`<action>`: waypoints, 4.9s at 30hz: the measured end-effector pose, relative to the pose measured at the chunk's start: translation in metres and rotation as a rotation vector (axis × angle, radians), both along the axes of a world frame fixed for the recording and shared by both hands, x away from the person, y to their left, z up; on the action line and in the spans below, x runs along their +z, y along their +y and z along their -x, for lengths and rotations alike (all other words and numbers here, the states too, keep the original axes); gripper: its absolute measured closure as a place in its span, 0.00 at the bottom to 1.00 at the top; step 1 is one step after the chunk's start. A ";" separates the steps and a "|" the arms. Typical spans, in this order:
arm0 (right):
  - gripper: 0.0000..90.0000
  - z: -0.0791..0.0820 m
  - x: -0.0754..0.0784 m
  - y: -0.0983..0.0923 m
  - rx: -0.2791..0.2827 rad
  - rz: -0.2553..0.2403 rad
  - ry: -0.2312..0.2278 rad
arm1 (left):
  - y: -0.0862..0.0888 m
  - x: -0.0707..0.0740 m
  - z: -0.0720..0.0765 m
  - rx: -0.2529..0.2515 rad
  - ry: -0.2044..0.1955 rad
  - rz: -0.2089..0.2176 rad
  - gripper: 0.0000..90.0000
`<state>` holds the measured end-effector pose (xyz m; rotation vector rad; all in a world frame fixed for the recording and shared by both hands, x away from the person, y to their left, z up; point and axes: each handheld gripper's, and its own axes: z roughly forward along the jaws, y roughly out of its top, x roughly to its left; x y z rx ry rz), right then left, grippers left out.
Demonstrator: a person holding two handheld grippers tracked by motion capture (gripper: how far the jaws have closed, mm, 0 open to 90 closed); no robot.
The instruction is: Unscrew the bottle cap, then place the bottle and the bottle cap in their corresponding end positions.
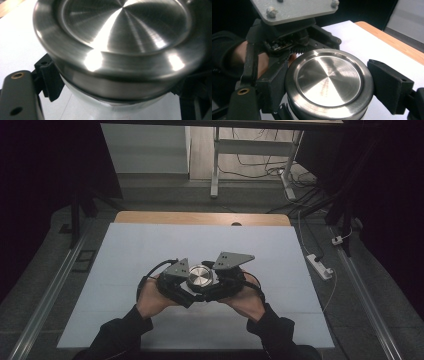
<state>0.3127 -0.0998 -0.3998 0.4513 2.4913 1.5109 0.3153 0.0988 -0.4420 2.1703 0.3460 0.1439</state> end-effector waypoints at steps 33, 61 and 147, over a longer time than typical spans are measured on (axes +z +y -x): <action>0.04 -0.005 0.008 -0.016 0.274 -0.077 0.075 | 0.005 0.001 0.007 -0.264 -0.021 0.040 0.18; 0.22 -0.001 0.011 -0.013 0.078 -0.056 0.000 | 0.001 -0.003 0.001 -0.087 -0.021 -0.043 0.18; 0.22 0.018 -0.110 -0.007 0.079 0.078 0.047 | -0.003 -0.055 -0.101 0.288 -0.043 -0.005 0.18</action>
